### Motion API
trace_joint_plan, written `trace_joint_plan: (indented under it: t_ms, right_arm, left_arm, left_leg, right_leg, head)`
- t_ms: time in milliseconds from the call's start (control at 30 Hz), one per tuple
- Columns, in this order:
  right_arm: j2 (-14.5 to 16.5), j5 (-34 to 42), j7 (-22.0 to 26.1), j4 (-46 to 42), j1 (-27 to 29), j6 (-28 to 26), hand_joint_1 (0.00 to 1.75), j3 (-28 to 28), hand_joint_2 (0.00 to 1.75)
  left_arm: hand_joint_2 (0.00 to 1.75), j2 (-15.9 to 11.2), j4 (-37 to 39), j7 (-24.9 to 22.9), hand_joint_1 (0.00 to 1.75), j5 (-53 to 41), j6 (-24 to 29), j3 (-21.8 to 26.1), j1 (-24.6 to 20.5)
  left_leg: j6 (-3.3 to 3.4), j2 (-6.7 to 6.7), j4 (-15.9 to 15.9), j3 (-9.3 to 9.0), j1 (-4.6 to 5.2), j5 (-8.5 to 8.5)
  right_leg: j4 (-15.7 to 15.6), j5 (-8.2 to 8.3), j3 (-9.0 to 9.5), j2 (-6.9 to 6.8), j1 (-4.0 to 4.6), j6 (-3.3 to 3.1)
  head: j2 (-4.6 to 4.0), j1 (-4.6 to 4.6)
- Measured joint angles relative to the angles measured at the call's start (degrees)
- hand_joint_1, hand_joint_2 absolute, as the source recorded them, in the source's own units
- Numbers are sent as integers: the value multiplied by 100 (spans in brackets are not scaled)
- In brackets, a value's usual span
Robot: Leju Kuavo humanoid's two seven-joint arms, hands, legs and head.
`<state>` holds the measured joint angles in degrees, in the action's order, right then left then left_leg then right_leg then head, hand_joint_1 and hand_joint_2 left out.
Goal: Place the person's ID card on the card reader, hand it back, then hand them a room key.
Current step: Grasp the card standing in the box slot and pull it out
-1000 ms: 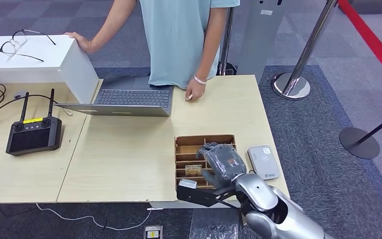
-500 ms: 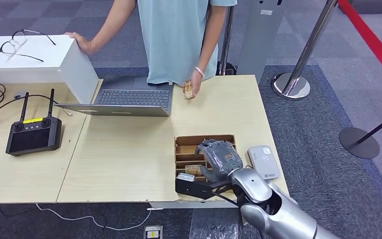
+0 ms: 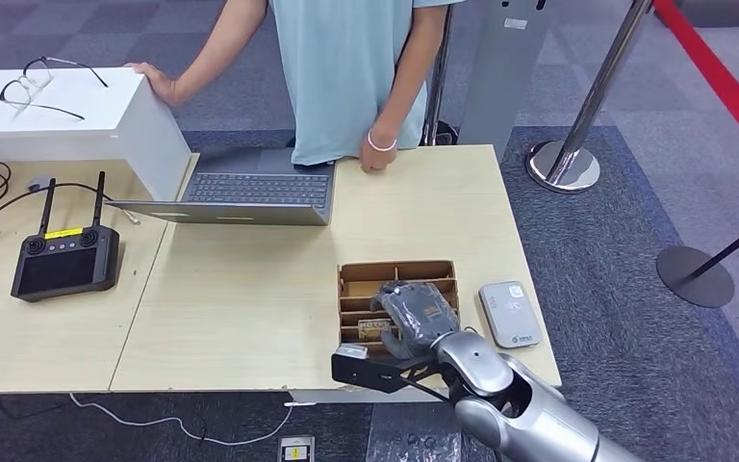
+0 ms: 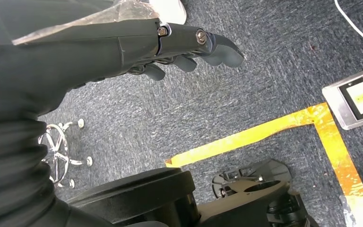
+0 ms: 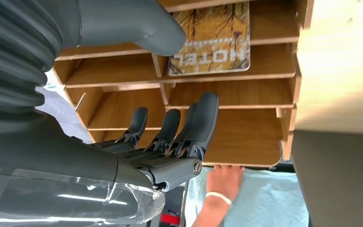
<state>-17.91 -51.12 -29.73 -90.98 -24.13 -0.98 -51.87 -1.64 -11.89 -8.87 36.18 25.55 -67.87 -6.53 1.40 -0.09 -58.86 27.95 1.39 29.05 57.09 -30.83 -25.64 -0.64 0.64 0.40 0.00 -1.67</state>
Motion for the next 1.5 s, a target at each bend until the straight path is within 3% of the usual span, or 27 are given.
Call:
trace_joint_plan:
  t_ms: [600,800,1067,1333,1500]
  right_arm:
    - [94,8,39,217,3,-31,78,-66,175]
    - [118,15,42,250,6,-44,102,-68,175]
    - [136,31,42,270,10,-71,154,-69,175]
    - [137,34,42,270,21,-99,173,-69,175]
    - [138,37,60,270,30,-175,175,-70,175]
  left_arm:
    - [175,0,0,0,0,-1,0,0,1]
    - [175,0,0,0,0,-1,0,0,1]
    - [175,0,0,0,0,5,0,0,1]
    - [175,0,0,0,0,6,2,0,2]
    - [175,0,0,0,0,6,2,0,1]
  left_leg:
    - [0,0,0,0,0,0]
    - [0,0,0,-1,0,0]
    - [0,0,0,-1,0,0]
    - [0,0,0,-1,0,0]
    - [-1,1,0,-2,0,0]
  right_leg:
    - [0,0,0,0,0,0]
    - [0,0,0,0,0,0]
    - [0,0,0,0,0,0]
    - [0,0,0,0,0,0]
    - [0,0,1,0,0,0]
  head:
    - [0,-1]
    - [-1,-1]
    - [0,-1]
    - [0,-1]
    - [0,-1]
